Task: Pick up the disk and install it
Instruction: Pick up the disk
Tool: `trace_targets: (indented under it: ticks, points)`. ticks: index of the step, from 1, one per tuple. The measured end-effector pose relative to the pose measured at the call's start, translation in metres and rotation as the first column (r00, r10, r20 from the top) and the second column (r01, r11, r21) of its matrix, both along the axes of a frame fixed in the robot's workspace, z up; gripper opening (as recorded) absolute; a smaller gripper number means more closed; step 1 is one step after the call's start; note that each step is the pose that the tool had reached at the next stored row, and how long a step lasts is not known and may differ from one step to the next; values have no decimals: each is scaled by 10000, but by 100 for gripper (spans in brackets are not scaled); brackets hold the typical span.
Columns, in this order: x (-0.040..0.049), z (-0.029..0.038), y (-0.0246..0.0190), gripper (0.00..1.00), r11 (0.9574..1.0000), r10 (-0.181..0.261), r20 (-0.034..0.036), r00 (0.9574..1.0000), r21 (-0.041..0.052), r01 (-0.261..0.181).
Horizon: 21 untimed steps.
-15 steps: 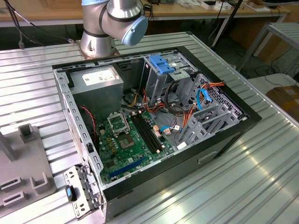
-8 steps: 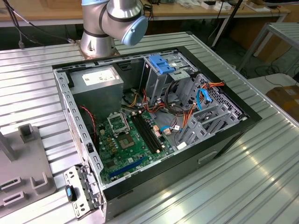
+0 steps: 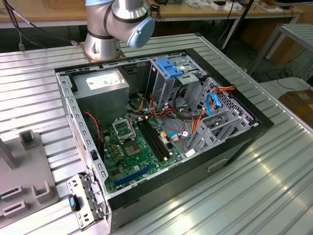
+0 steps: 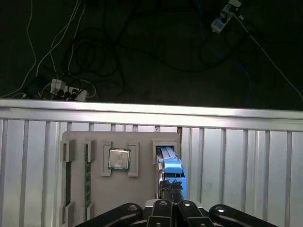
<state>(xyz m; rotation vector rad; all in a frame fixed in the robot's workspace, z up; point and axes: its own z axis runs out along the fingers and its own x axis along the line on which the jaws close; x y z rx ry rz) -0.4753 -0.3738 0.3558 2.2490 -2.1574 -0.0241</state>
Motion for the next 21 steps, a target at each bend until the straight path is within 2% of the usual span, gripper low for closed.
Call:
trace_targets:
  ticks: [6,16,18,19,21]
  points:
    - [76,-2,2,11,10000,23,1,10000,1,-23]
    - [83,-2,3,11,10000,25,0,10000,1,-25]
    - [83,-2,3,24,10000,25,1,10000,0,-25]
    - [84,-2,3,24,10000,25,0,10000,0,-25]
    - [84,-2,3,36,10000,25,0,10000,0,-25]
